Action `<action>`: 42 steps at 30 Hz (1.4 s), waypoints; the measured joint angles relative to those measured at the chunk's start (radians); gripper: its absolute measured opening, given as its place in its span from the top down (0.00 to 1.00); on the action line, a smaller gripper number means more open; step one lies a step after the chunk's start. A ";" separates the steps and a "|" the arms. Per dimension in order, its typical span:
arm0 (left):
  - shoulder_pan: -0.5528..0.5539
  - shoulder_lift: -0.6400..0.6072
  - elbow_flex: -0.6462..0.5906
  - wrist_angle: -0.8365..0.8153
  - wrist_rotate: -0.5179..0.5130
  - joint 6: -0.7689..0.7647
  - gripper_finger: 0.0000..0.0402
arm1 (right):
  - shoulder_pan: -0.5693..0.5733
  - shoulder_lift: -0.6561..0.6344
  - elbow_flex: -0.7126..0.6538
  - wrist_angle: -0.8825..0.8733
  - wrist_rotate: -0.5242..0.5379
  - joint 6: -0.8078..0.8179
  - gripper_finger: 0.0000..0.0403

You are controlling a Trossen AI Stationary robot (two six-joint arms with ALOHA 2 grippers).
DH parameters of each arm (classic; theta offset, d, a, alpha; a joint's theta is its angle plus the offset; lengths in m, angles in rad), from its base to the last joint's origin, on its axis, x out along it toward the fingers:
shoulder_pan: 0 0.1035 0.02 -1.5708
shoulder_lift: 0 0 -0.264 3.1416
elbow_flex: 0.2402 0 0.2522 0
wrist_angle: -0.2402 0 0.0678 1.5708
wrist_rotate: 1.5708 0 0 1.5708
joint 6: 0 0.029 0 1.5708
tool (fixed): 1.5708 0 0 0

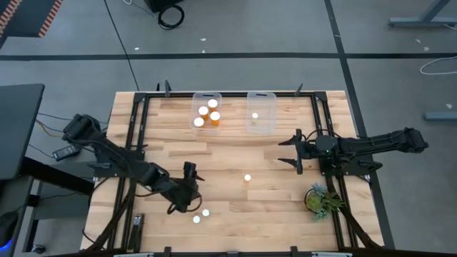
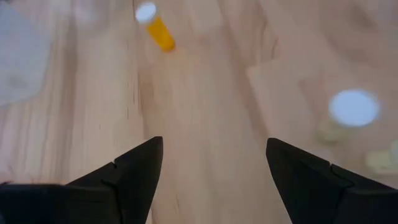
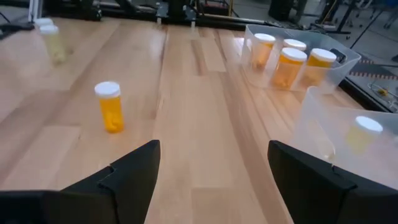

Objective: Pick and place medicine bottles into bin by pill shape (circle, oval)
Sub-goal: Put the small orange pill bottle into the left transparent bin

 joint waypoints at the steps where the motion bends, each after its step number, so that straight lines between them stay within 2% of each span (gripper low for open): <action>1: -0.013 -0.015 -0.005 0.010 -0.014 -0.001 0.27 | 0.000 0.000 0.000 0.005 0.000 0.013 0.24; 5: -0.053 -0.080 -0.031 0.049 -0.071 0.016 0.27 | 0.000 0.000 0.000 0.084 0.000 0.163 0.24; 11: -0.052 -0.184 -0.163 0.225 -0.082 0.058 0.27 | 0.000 0.008 0.000 0.247 -0.018 0.168 0.24; 16: -0.049 -0.268 -0.262 0.325 -0.082 0.029 0.27 | 0.000 0.014 0.000 0.365 -0.024 0.158 0.24; 19: -0.063 -0.312 -0.301 0.376 -0.082 0.000 0.27 | 0.000 0.020 0.000 0.425 -0.022 0.199 0.24; 25: -0.096 -0.368 -0.348 0.420 -0.082 -0.070 0.27 | 0.000 0.047 0.000 0.440 -0.018 0.317 0.24; 32: -0.082 -0.365 -0.355 0.442 -0.111 -0.113 0.27 | 0.000 0.206 0.059 0.435 -0.018 0.303 0.24; 42: -0.048 -0.365 -0.355 0.439 -0.112 -0.143 0.27 | 0.001 0.587 0.262 0.366 -0.047 0.285 0.24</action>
